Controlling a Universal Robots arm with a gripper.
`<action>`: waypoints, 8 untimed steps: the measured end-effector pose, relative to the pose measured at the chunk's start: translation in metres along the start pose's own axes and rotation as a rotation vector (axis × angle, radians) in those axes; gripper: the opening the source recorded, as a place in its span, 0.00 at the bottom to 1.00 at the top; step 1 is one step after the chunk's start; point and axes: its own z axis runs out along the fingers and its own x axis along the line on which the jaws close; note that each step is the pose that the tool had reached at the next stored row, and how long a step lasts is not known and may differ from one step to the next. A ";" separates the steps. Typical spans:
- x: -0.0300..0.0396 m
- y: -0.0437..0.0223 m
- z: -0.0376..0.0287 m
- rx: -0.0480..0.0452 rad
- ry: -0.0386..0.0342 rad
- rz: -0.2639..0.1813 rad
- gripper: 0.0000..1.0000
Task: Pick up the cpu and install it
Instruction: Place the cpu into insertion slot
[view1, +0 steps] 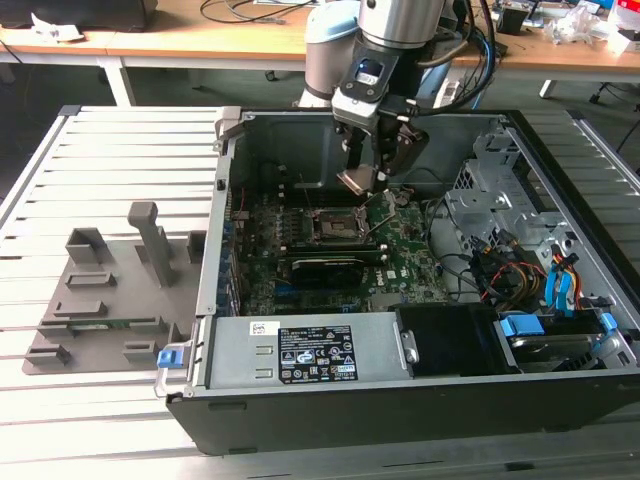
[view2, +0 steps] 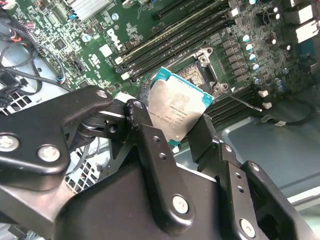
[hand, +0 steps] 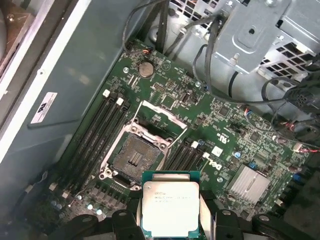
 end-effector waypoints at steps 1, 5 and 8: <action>0.0000 0.0000 0.0000 0.0002 0.0007 0.011 0.55; 0.0000 0.0000 0.0001 0.0011 0.0031 0.051 0.55; 0.0000 0.0000 0.0002 0.0017 0.0051 0.081 0.55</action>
